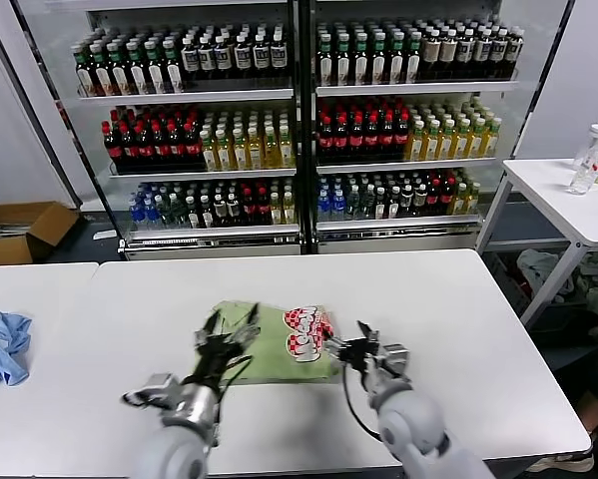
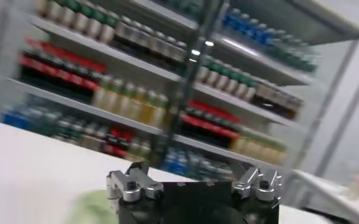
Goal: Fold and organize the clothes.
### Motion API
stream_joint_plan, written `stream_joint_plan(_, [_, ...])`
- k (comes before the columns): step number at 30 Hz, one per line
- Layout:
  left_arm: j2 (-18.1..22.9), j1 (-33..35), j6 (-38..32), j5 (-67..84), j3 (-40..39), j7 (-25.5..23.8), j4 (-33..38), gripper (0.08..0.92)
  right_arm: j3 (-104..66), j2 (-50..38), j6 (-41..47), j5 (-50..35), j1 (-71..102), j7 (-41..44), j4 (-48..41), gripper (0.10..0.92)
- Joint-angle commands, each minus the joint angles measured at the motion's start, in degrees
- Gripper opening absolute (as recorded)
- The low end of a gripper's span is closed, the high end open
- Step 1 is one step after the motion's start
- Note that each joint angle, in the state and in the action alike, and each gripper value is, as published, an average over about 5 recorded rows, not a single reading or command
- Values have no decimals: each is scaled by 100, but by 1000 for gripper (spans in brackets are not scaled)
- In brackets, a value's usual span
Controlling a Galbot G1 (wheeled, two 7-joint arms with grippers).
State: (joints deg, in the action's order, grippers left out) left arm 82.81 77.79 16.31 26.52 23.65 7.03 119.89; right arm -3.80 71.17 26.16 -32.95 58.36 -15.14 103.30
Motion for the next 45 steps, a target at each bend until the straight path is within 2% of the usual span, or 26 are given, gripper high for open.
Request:
stream_joint_plan(1, [-321, 1000, -338, -267, 1162, 61, 622, 818, 1009, 897, 238, -87, -1063, -370, -1556, 806])
stream_joint_plan(4, [-295, 1014, -333, -269, 1100, 64, 628, 822, 939, 795, 279, -124, -975, -421, -1444, 741])
stream_joint_plan(11, [-288, 1062, -329, -268, 981, 59, 634, 823, 583, 378, 13, 30, -626, -255, -1073, 533])
stream_joint_plan(23, [-300, 1099, -326, -467, 873, 17, 641, 822, -556, -881, -734, 1264, -308, 836, -578, 193])
stream_joint_plan(26, [-278, 1125, -340, -601, 835, -16, 597, 823, -683, -951, -1032, 1383, -44, 739, -259, 151])
stream_joint_plan(31, [-211, 1209, -336, -729, 799, -82, 613, 823, -880, -927, -1186, 1517, 448, 566, 237, 186])
stream_joint_plan(45, [-25, 1706, -348, -968, 776, -407, 1348, 823, -2403, -785, -1600, 1760, 3004, 590, 2348, 568])
